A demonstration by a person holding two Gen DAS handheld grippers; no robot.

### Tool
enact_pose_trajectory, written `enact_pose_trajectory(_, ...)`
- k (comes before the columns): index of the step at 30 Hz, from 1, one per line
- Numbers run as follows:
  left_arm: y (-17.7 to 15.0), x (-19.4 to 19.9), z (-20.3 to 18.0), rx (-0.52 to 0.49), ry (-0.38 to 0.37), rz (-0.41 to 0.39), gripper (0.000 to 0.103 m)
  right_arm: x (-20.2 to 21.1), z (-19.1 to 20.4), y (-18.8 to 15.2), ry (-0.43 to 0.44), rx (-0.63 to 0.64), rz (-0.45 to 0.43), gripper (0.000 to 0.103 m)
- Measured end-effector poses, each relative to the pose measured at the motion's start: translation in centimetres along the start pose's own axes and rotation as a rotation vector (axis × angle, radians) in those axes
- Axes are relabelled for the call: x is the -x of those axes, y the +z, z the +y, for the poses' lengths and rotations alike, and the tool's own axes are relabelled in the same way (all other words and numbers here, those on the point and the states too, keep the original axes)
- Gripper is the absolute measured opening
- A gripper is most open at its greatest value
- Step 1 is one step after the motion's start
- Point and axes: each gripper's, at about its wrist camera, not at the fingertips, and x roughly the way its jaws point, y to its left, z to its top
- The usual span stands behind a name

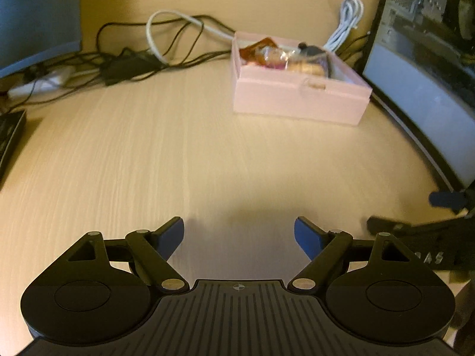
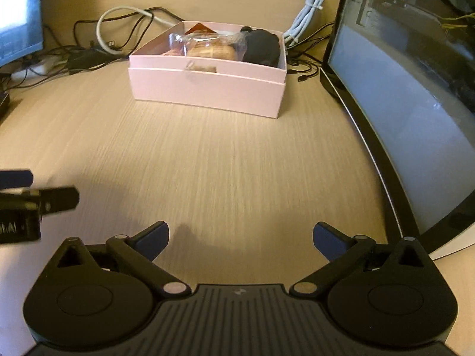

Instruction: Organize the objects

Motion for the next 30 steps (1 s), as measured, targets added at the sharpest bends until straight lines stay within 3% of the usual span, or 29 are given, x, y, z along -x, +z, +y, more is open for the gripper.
enact_pose_trajectory(4, -1.7, -0.3, -0.3, 0.050, 0.055, -0.033, 0.087, -0.7, -0.7, -0.8, -0.003, 0.025, -0.020, 0.103)
enact_pose_trajectory(11, -1.4, -1.7, -1.4, 0.062, 0.109, -0.105, 0.088, -2.1, -2.5, -1.0, 0.086, -0.062, -0.062, 0.103)
enact_pose_trajectory(16, -1.1, -3.3, -2.7, 0.004, 0.152, -0.156, 0.090, -3.1, -2.7, 0.0, 0.075, -0.068, -0.067, 0.103)
enact_pose_trajectory(21, -0.6, -4.2, -2.9, 0.020, 0.163, -0.174, 0.094, -4.4, -3.2, -0.1, 0.063, -0.081, -0.180, 0.103)
enact_pose_trajectory(30, 0.2, -5.1, -3.4, 0.031, 0.174, -0.172, 0.096, -4.8, -3.0, 0.5, 0.063, -0.085, -0.182, 0.103)
